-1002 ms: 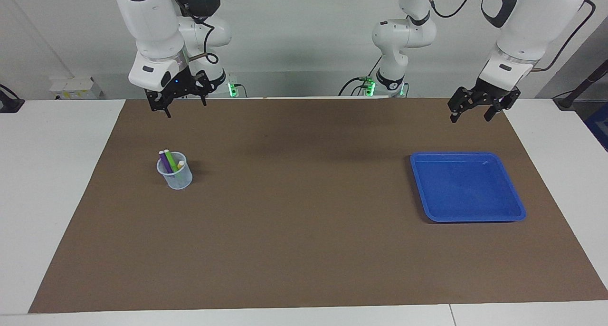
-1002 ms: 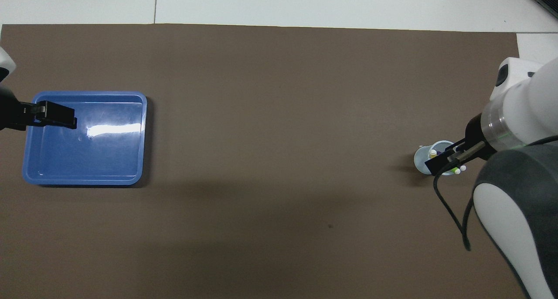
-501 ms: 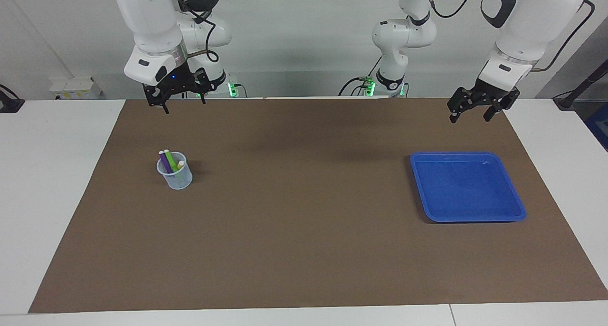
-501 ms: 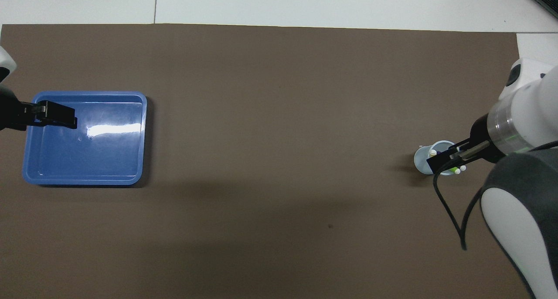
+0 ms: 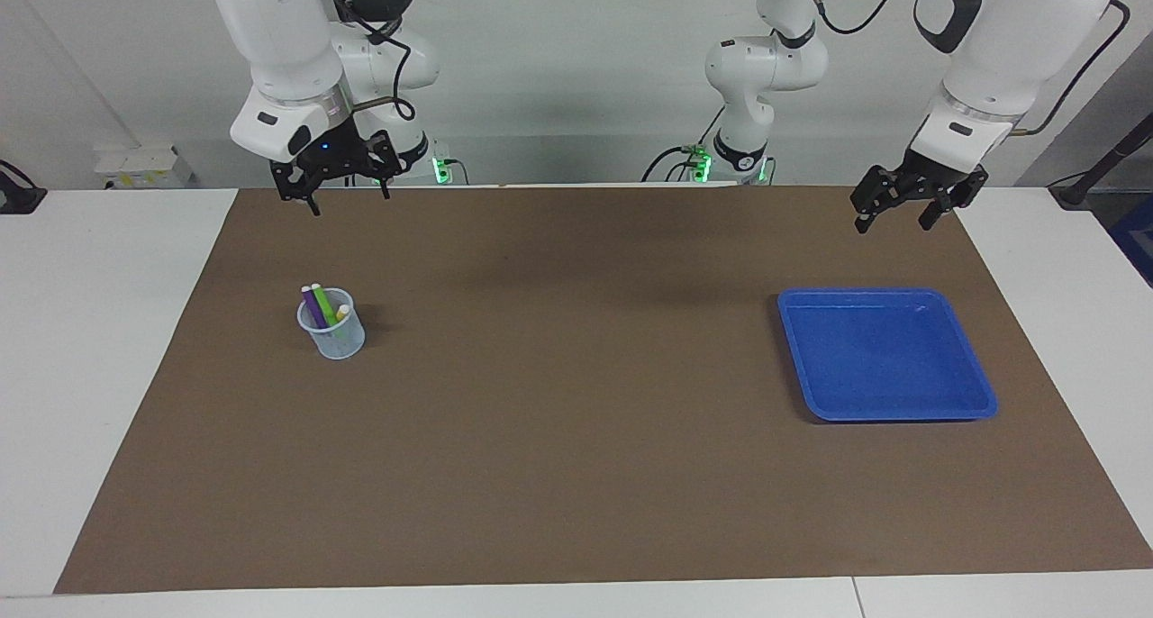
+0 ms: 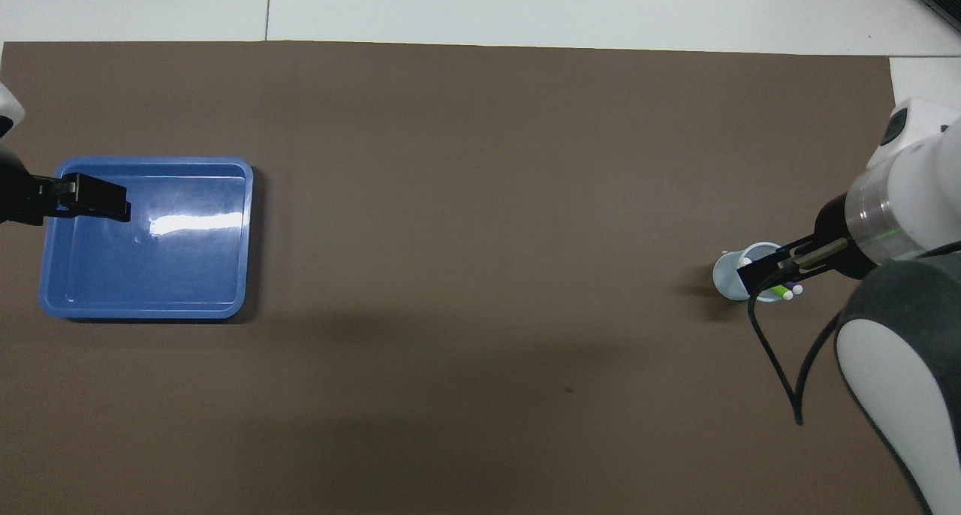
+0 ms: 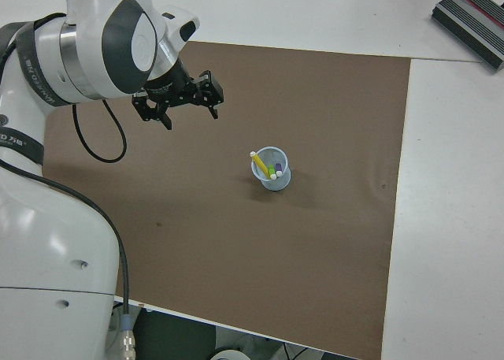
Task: Transfer and insert pens with both arms
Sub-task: 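Lower the yellow pen into the white cup with the right gripper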
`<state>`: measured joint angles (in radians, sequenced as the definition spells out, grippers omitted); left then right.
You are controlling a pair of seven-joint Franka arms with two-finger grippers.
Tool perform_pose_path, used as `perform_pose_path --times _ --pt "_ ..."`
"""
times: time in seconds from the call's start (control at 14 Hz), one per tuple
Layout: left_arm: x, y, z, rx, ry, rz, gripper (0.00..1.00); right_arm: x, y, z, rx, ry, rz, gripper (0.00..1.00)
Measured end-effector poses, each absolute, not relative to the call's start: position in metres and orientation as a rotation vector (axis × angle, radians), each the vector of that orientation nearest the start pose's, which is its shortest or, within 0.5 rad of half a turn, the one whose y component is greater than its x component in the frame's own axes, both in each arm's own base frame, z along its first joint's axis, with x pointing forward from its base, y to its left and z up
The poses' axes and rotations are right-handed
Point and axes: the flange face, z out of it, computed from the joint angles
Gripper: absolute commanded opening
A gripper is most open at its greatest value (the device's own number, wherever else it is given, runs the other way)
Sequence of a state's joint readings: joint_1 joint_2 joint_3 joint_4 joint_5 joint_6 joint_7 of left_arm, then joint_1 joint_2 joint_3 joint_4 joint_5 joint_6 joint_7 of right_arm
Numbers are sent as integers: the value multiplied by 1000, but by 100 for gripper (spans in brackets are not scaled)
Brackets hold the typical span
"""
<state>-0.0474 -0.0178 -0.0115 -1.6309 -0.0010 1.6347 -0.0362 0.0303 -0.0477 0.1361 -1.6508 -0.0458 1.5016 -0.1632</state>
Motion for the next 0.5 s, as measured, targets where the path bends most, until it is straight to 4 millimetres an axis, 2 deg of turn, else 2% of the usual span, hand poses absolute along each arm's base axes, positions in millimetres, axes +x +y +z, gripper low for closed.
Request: perform_pose_path --times 0.29,0.5 --pt "553 -33 612 -3143 35 -34 100 524 91 610 -3133 -318 137 100" --pt "553 -33 612 -3143 35 -34 100 525 83 617 -3137 -265 112 100"
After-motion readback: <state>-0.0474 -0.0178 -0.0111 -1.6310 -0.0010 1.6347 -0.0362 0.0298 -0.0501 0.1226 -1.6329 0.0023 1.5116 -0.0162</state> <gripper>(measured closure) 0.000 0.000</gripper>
